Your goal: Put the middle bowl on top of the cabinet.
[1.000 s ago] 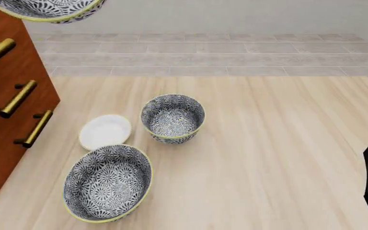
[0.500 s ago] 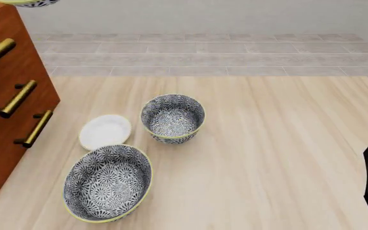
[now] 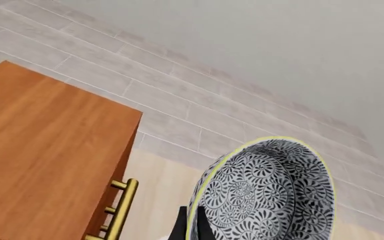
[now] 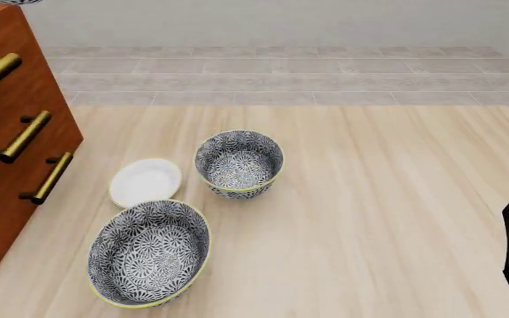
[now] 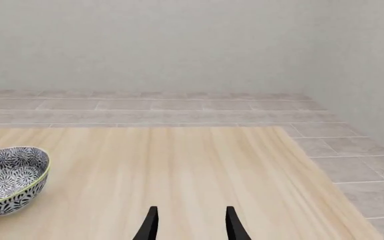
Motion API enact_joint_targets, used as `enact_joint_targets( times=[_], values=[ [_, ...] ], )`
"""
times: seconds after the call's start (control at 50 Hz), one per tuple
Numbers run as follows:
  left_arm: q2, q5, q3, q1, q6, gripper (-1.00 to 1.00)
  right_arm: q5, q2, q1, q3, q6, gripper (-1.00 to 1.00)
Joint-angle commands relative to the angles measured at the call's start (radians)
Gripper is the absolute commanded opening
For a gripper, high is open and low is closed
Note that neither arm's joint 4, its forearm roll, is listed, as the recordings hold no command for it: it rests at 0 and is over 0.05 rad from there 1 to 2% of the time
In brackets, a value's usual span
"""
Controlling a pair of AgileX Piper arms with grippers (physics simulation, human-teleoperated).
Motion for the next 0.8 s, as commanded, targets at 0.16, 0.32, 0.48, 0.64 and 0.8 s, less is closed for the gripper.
enact_joint_targets(
  times=[0.16,0.32,0.48,0.64,0.8],
  values=[
    [0.012,-0.009,-0.019,0.052,-0.02,-1.0,0.0,0.0,-0.001,0.0,0.0,1.0],
    [0.029,-0.007,-0.036,0.091,-0.022,-1.0,0.0,0.0,-0.001,0.0,0.0,1.0],
    [0.046,-0.009,-0.057,0.13,-0.035,-1.0,0.0,0.0,-0.002,0.0,0.0,1.0],
    [0.071,-0.017,-0.068,0.167,-0.037,-1.0,0.0,0.0,0.0,0.0,0.0,1.0],
    [0.097,-0.014,-0.092,0.205,-0.045,-1.0,0.0,0.0,-0.001,0.0,-0.001,1.0]
  ],
)
